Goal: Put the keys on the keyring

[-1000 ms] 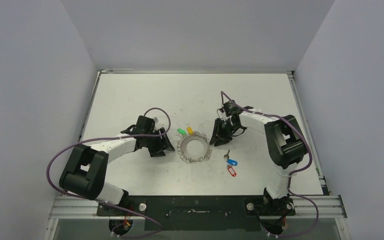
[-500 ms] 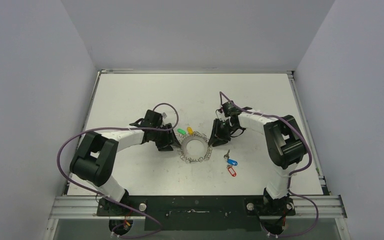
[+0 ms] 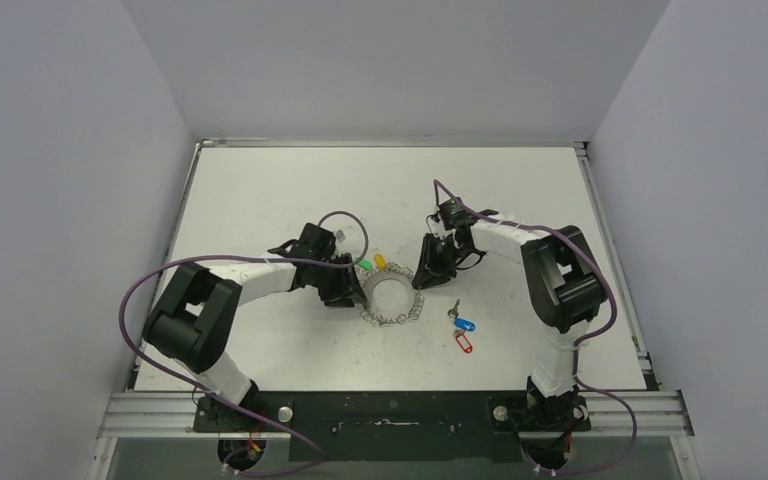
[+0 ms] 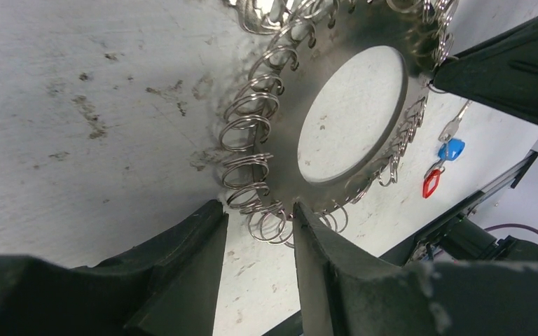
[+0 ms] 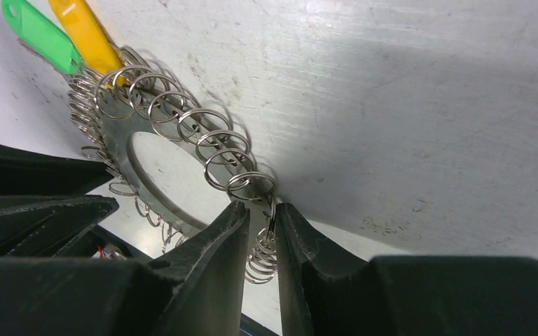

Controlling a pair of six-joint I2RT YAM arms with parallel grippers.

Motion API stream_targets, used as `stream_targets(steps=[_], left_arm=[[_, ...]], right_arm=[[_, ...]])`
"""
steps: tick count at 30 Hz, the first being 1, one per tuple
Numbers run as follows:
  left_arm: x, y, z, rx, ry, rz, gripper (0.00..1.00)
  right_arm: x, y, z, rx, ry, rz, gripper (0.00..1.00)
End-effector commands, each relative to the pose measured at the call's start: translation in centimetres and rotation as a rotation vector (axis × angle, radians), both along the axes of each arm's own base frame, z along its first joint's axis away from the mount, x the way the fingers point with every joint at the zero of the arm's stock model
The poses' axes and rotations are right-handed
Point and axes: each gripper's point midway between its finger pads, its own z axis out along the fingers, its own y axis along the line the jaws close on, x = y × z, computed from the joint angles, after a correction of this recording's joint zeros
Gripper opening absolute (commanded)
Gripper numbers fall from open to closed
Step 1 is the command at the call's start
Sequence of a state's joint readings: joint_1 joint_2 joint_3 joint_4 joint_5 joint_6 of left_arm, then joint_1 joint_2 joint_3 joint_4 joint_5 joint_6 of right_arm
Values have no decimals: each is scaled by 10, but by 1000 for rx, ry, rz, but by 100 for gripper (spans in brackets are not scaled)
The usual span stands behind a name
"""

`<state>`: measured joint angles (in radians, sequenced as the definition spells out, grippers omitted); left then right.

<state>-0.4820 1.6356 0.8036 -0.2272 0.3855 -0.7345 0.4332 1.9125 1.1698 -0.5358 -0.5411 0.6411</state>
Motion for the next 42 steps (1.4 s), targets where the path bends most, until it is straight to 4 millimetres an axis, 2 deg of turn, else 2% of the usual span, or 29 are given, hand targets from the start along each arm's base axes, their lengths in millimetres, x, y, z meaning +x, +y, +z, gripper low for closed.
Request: stream_targets(steps=[1,5,12,16,25,29,34,39,42], left_arm=[[5,-14,10,-2,-42,-62,38],[1,-17,12,25,-55,-99,38],[0,1,20,92,-113,-73,41],[-1,6,28,95,-147,-59,43],[1,23,54,98,-254,6,47],[2,31,66,91,-302,35,49],[4,39,77,85,-335,58,51],[4,43,78,91,-330,53,52],[4,41,75,87,-317,46,52]], right_arm=[[11,10,9,16,-26,20,22],[13,13,12,13,-33,37,23],[13,3,24,-43,-74,82,28],[9,1,19,-57,-65,99,36],[-2,26,6,-51,-44,170,42],[-7,35,11,-43,-60,208,44],[-9,32,23,-68,-97,238,49],[-4,23,45,-94,-183,248,61],[-4,19,50,-106,-212,241,65]])
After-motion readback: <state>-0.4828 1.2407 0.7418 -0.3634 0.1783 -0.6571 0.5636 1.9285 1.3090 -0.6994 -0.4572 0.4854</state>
